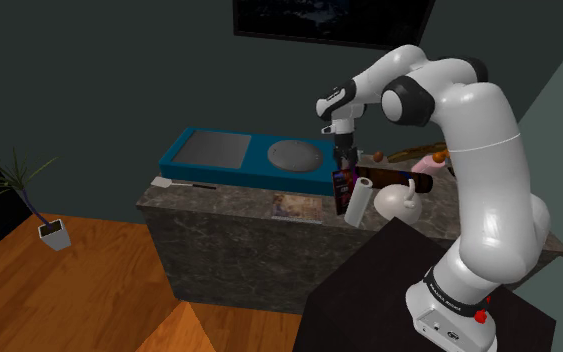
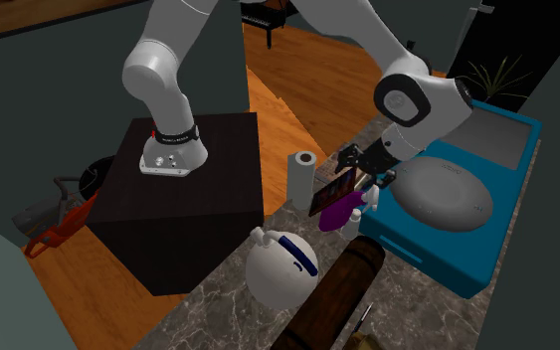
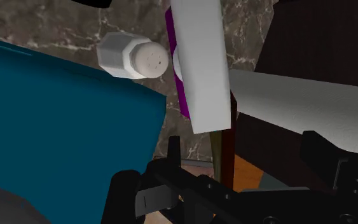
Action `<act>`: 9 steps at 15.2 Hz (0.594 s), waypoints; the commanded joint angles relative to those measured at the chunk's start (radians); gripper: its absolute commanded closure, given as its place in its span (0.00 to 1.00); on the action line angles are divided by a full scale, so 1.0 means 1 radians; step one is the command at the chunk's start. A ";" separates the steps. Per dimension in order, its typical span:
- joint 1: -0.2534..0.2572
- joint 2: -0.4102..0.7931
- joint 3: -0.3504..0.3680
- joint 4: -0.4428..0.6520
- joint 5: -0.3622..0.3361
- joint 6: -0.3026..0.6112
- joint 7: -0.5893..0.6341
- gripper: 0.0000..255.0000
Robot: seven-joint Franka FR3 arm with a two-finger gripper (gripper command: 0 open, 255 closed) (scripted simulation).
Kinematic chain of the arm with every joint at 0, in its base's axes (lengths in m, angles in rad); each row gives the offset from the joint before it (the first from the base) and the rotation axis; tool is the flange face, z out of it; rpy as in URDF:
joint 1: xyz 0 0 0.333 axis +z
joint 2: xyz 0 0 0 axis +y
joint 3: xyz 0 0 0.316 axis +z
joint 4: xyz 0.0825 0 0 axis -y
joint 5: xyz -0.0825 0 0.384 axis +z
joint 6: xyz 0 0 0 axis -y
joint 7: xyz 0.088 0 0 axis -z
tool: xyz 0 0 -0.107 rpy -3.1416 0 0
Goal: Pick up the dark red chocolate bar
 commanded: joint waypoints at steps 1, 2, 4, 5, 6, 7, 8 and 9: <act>-0.004 0.020 0.006 0.000 0.007 0.019 -0.003 0.00; -0.005 0.028 0.008 0.000 0.011 0.027 -0.005 0.00; -0.006 0.033 0.010 0.000 0.013 0.032 -0.005 0.00; -0.005 0.032 0.010 -0.002 0.013 0.033 -0.004 1.00; -0.005 0.033 0.010 -0.002 0.013 0.033 -0.004 1.00; -0.005 0.032 0.010 -0.002 0.013 0.033 -0.004 1.00; -0.005 0.032 0.010 -0.002 0.013 0.033 -0.004 1.00; -0.005 0.032 0.010 -0.002 0.013 0.033 -0.004 1.00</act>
